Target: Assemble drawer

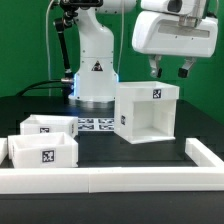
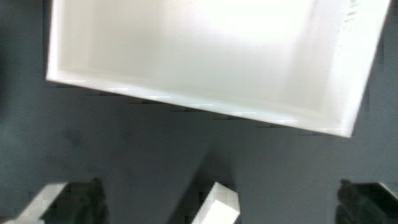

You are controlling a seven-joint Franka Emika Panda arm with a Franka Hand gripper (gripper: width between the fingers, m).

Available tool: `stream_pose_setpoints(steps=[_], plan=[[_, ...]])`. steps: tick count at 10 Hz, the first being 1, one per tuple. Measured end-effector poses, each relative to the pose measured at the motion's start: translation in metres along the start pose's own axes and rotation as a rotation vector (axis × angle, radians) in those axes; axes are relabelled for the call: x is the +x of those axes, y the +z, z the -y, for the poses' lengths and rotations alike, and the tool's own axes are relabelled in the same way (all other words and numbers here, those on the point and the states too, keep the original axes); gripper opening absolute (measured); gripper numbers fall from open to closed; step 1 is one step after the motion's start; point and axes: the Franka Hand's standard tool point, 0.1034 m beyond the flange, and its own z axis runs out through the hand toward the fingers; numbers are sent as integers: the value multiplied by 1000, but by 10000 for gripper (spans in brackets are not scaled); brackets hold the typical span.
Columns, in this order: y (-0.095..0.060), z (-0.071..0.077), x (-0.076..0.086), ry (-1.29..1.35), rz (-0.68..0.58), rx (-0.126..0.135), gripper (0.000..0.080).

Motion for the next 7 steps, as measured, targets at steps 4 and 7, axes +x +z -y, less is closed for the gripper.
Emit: stream_pose_setpoints(steps=[4, 7], plan=[[1, 15, -21, 89, 15, 1, 650], [8, 40, -46, 62, -11, 14, 650]])
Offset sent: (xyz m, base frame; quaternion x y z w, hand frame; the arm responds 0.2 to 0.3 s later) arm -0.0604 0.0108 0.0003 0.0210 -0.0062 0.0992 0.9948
